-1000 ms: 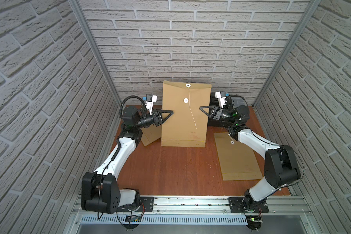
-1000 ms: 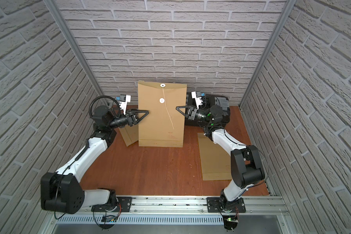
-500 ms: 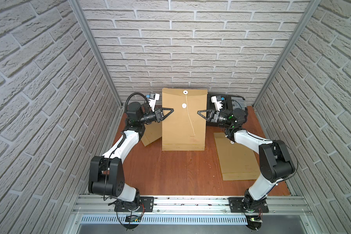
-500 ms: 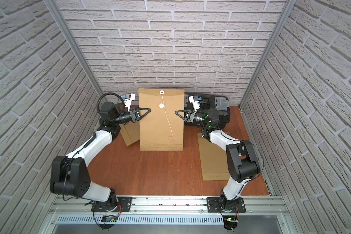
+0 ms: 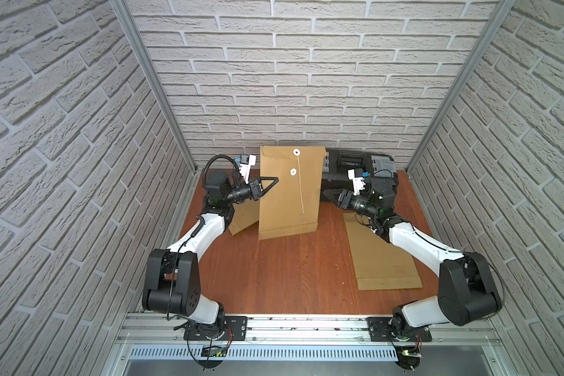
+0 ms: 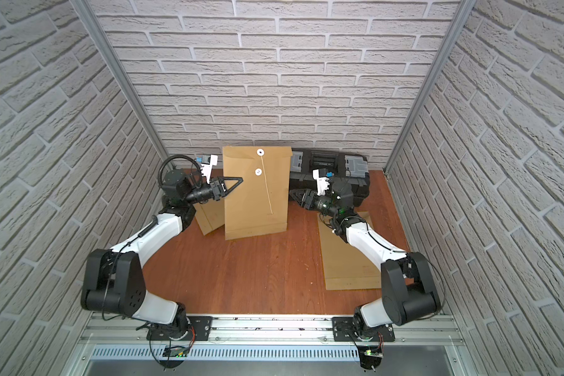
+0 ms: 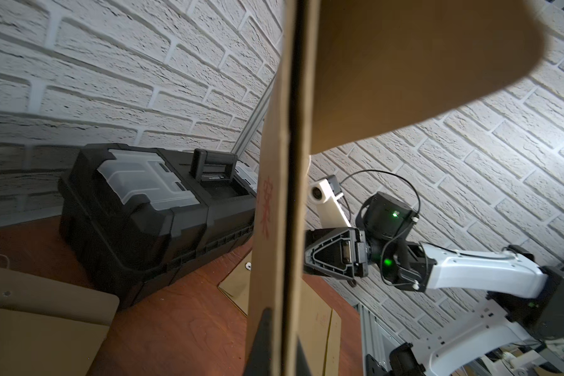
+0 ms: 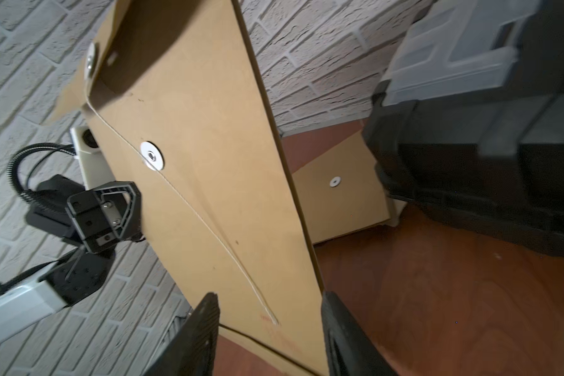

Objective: Close the mouth of the file bag
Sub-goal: Close the file bag.

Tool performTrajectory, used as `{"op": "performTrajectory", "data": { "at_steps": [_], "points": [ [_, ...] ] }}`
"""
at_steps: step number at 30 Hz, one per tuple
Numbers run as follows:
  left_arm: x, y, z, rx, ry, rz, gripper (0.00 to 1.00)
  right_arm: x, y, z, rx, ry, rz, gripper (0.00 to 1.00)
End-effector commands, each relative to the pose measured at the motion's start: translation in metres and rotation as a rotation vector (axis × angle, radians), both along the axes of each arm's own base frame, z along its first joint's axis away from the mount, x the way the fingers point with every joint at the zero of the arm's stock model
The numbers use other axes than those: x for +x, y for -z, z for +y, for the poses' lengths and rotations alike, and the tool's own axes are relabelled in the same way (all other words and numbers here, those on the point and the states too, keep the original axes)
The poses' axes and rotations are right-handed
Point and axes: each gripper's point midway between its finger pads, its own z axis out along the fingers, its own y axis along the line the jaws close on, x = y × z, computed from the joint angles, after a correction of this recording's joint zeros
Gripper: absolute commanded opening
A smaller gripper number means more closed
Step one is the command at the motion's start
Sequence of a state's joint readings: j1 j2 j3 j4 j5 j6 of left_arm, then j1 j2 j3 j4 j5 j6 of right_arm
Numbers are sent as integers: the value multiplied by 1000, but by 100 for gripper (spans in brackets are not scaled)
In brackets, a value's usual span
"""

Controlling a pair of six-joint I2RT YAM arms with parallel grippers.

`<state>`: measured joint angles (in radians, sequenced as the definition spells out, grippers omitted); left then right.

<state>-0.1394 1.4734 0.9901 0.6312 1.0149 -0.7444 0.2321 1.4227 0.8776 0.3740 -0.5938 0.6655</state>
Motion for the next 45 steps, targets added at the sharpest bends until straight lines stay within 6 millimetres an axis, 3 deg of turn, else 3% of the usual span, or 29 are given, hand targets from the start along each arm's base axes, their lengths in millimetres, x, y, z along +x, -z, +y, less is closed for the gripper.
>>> {"op": "performTrajectory", "data": {
  "at_steps": [1, 7, 14, 22, 29, 35, 41, 45],
  "points": [
    [-8, -39, 9, 35, -75, -223, 0, -11, 19, -5, -212, 71, -65, 49],
    [-8, -54, 10, 41, -107, -257, 0, -29, 15, 42, -299, 30, -263, 47],
    [-22, -75, 2, 50, -90, -305, 0, -15, 3, 81, -274, 54, -353, 49],
    [-37, -88, -9, 74, -58, -338, 0, -1, -11, 89, -267, 125, -412, 47],
    [-48, -98, -18, 79, -32, -358, 0, 8, -27, 91, -300, 179, -457, 40],
    [-52, -102, -18, 90, -34, -368, 0, 12, -26, 94, -303, 180, -461, 25],
    [-53, -105, -19, 86, -32, -367, 0, 12, -18, 94, -316, 180, -447, 28],
    [-53, -105, -21, 84, -26, -364, 0, 14, -24, 96, -316, 183, -460, 25]
  ]
}}
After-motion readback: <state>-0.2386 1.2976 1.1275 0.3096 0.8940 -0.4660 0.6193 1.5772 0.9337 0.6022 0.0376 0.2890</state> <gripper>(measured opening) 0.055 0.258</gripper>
